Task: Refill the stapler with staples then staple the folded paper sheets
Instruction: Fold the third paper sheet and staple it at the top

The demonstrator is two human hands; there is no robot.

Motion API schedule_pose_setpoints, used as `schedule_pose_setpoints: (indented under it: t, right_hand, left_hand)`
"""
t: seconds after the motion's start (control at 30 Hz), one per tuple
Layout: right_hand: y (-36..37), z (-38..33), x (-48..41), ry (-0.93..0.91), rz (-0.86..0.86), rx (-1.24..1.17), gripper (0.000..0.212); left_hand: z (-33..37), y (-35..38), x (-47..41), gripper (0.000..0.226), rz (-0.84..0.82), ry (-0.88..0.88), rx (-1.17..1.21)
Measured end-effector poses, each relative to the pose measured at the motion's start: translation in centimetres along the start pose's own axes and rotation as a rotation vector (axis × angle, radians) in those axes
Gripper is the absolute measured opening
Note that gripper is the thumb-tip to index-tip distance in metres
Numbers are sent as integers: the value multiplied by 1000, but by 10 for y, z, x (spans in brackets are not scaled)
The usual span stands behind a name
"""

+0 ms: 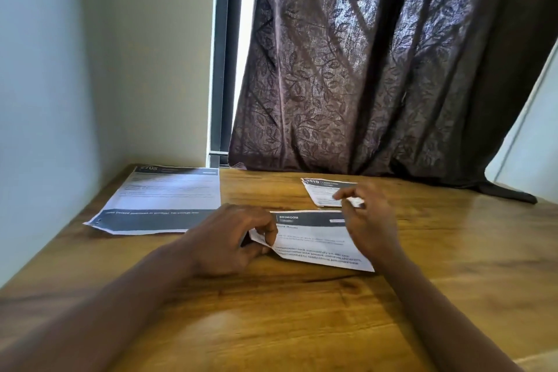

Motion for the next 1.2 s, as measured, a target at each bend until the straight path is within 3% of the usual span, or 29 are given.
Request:
schedule_pose_setpoints:
  t: [0.17,0.37,0.53,0.63,0.83,1.03,1.2]
  right_hand:
    - [52,-19,17,-195,-422,65,17]
    - [73,-28,29,-254,-614,131,43]
    - [78,-30,31,-212,-600,177,43]
    - [78,-34,32,-202,-577,199,36]
    - [82,-33,33,-131,-570,215,32]
    - [82,-27,29,-46,-561,237,37]
    - [80,-34,20,-142,-554,299,35]
  left_hand:
    - [0,1,2,21,-51,-62,1]
    - [-5,-1,3,11,-90,-145,71]
    - [-9,-3,3,47,6,-251,-76]
    - [4,-2,1,37,62,-240,-208]
    - [25,11,1,14,142,-246,-239]
    - [32,20,4,26,135,-285,-416]
    - [42,23,7,40,142,-364,-490]
Point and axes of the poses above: each hand's wrist, its own x-axis away from the middle knuckle, its own y-axis out of the palm, z = x × y, the point moved 8 cm from there along -x, towards the middle knuckle, and after that the axes turned 13 degrees about x, right-handed, at the moved point
